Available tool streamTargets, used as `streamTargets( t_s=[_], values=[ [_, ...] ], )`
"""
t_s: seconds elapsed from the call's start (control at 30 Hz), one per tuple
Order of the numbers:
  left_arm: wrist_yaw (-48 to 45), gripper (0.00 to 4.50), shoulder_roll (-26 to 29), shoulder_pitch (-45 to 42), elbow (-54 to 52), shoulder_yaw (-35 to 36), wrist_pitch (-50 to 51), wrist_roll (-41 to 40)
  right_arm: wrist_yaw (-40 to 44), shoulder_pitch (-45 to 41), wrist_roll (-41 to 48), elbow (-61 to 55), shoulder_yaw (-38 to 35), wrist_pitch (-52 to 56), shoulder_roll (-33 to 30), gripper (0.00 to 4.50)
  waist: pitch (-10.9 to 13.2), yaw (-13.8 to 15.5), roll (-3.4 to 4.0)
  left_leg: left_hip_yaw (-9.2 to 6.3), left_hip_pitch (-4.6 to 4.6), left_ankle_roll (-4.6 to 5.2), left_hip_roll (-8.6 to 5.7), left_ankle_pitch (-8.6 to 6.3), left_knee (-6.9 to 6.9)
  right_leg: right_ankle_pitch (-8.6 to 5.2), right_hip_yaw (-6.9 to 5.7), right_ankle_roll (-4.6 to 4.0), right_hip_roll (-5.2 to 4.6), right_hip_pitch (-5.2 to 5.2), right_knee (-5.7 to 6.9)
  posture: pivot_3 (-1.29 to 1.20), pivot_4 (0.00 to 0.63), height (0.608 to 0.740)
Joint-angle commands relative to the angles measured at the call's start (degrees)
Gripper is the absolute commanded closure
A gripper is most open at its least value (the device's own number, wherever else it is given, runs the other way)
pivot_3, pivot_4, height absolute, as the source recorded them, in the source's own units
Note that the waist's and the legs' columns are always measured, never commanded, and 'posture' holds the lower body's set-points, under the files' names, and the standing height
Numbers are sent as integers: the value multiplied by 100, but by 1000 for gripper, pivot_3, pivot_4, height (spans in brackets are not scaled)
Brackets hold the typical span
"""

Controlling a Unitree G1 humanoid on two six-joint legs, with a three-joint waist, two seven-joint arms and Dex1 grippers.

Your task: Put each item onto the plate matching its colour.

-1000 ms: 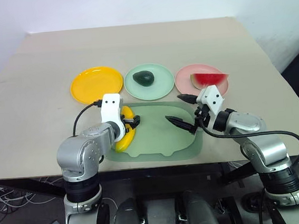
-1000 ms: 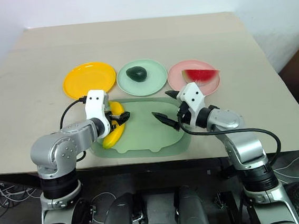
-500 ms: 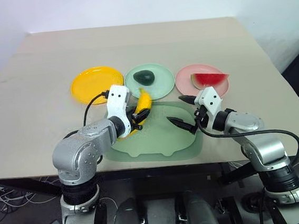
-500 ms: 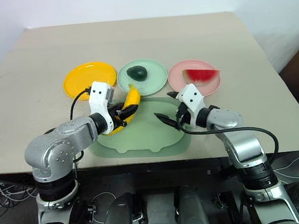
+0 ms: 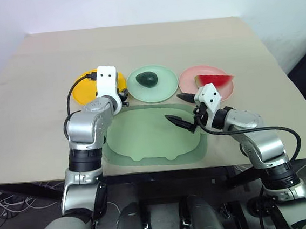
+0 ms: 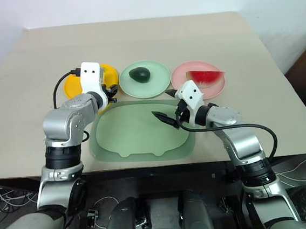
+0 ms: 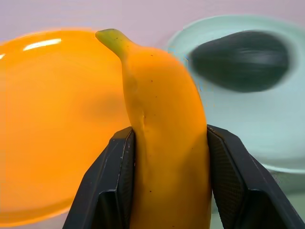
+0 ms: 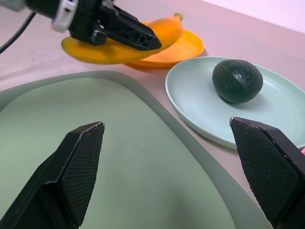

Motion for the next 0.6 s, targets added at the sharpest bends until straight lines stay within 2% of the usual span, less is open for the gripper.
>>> streamTargets(
  t_s=[0.03, 0.23, 0.43, 0.6],
  values=[
    [-17, 2677, 389, -584, 870, 361, -888, 219, -14, -111, -24, -57, 6, -167, 72, 0, 1, -7, -1, 1, 0, -1, 0, 0, 1, 0, 0, 0, 0, -1, 2, 0, 150, 695],
    [28, 2677, 629, -1193, 2500, 700, -1731, 253, -128, -126, -160, 99, 66, -311, 195, 0, 1, -2, -2, 6, 0, -1, 0, 0, -1, 0, 1, 1, 0, -2, 1, 0, 150, 695],
    [-20, 2677, 686, -1647, 4170, 714, -2990, 411, -180, -177, -267, 135, 107, -347, 291, 0, 3, -9, -5, 15, -3, -1, 0, 0, 4, 0, 0, 1, 0, -3, 4, 0, 150, 695],
    [-86, 2677, 736, -1926, 4994, 731, -3610, 459, -176, -172, -330, 137, 59, -371, 250, 0, 3, -35, -5, 22, -3, -1, 0, 0, 2, 0, 0, 2, 1, -6, 4, 0, 150, 695]
  ],
)
